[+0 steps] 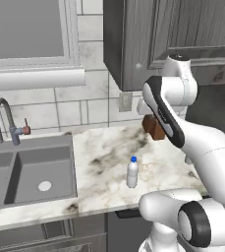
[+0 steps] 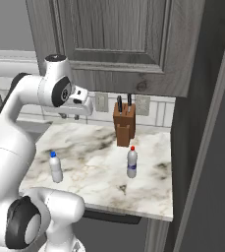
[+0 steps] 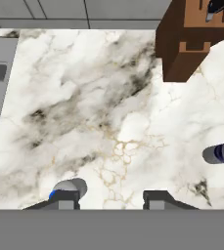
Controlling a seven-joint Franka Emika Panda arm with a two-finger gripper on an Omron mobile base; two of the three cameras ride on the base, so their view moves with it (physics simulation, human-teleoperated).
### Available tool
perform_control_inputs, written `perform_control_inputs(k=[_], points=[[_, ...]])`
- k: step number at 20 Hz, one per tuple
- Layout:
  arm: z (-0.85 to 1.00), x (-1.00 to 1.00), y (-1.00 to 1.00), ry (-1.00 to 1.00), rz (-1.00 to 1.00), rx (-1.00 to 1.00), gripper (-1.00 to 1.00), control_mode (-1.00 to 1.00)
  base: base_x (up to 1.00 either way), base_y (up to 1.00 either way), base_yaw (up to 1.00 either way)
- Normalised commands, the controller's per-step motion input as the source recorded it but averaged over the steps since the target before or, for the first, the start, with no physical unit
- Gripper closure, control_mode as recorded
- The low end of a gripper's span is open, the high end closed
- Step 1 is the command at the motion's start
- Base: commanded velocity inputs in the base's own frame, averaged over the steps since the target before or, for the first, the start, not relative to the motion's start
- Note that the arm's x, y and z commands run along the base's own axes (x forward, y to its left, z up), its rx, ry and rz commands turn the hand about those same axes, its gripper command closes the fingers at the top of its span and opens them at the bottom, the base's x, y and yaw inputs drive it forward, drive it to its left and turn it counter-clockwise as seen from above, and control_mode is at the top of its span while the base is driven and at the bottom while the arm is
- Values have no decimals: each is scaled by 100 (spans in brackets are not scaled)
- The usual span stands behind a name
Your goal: Take the bottled waters from the counter and place them in the freezer to freeze. Close the freezer door after placing the bottles.
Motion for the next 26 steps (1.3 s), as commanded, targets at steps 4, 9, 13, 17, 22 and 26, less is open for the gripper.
perform_control_inputs(k=[4, 9, 13, 17, 22, 26], points=[[0, -33, 0, -7, 0, 0, -100, -100, 0, 0, 0], [-6, -29, -45, -2, 1, 2, -100, -100, 0, 0, 0], [-21, -14, -26, 4, 21, 2, -100, -100, 0, 0, 0], [-21, 0, 0, 17, 37, 0, -100, -100, 0, 0, 0], [-22, 17, 7, 22, 42, 4, -100, -100, 0, 0, 0], [-27, 3, 0, 15, 50, 6, -100, -100, 0, 0, 0]])
